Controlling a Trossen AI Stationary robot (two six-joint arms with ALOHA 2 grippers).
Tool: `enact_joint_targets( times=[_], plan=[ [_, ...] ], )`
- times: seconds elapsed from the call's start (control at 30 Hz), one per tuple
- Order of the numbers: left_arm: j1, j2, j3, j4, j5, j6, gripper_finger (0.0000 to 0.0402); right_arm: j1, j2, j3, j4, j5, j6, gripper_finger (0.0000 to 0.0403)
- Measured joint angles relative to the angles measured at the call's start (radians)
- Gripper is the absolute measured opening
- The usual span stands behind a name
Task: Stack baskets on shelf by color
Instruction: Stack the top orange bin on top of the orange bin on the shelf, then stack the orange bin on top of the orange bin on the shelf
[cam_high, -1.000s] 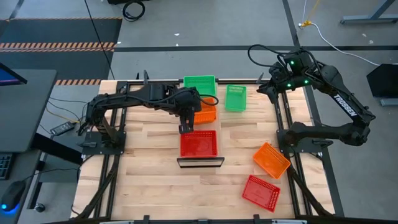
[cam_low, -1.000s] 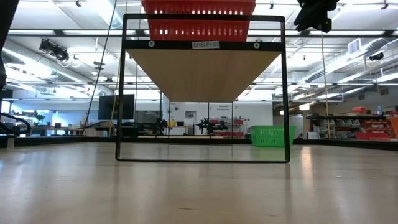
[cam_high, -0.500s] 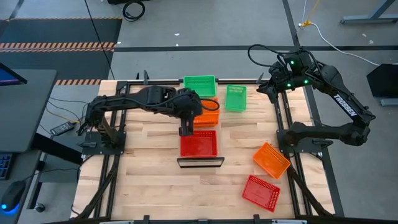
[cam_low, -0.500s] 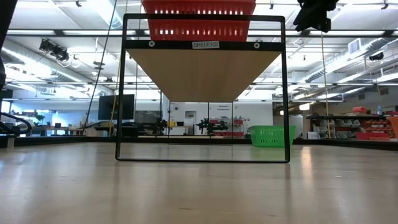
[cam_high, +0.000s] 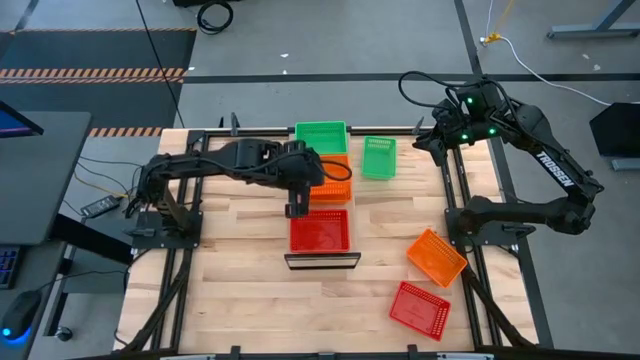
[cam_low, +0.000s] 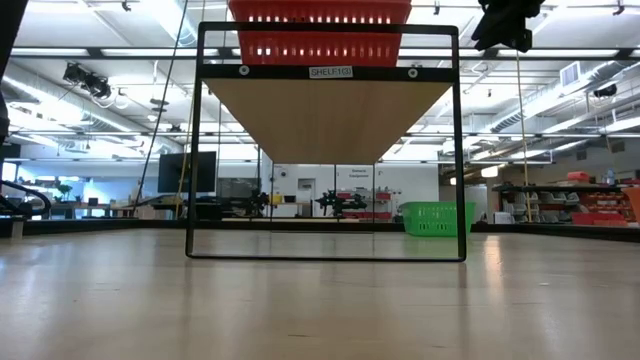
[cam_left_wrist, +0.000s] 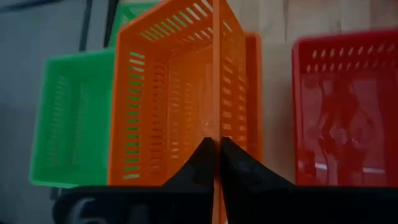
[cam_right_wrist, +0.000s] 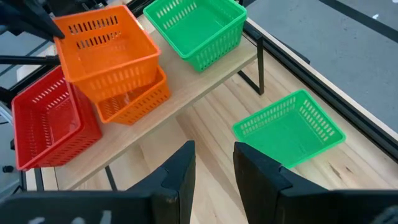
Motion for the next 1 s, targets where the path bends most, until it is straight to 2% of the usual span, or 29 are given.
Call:
enact_joint_targets(
  times=[0.2, 0.33, 0.67, 1.0],
  plan=[
    [-0.016, 0.0, -0.1, 0.052, 0.0, -0.03, 0.0019, 0.0, 0.0, 0.0, 0.0, 0.0, 0.0, 0.0115],
    [-0.028, 0.0, -0.162, 0.105, 0.0, -0.06, 0.0041, 0.0, 0.0, 0.0, 0.0, 0.0, 0.0, 0.0115],
    [-0.035, 0.001, -0.166, 0.11, 0.0, -0.071, 0.009, 0.0, 0.002, 0.0, 0.0, 0.0, -0.007, 0.0115],
    [-0.035, -0.009, -0.163, 0.066, -0.002, -0.071, 0.0079, 0.0, 0.002, 0.0, -0.005, -0.001, -0.007, 0.0115]
  ],
)
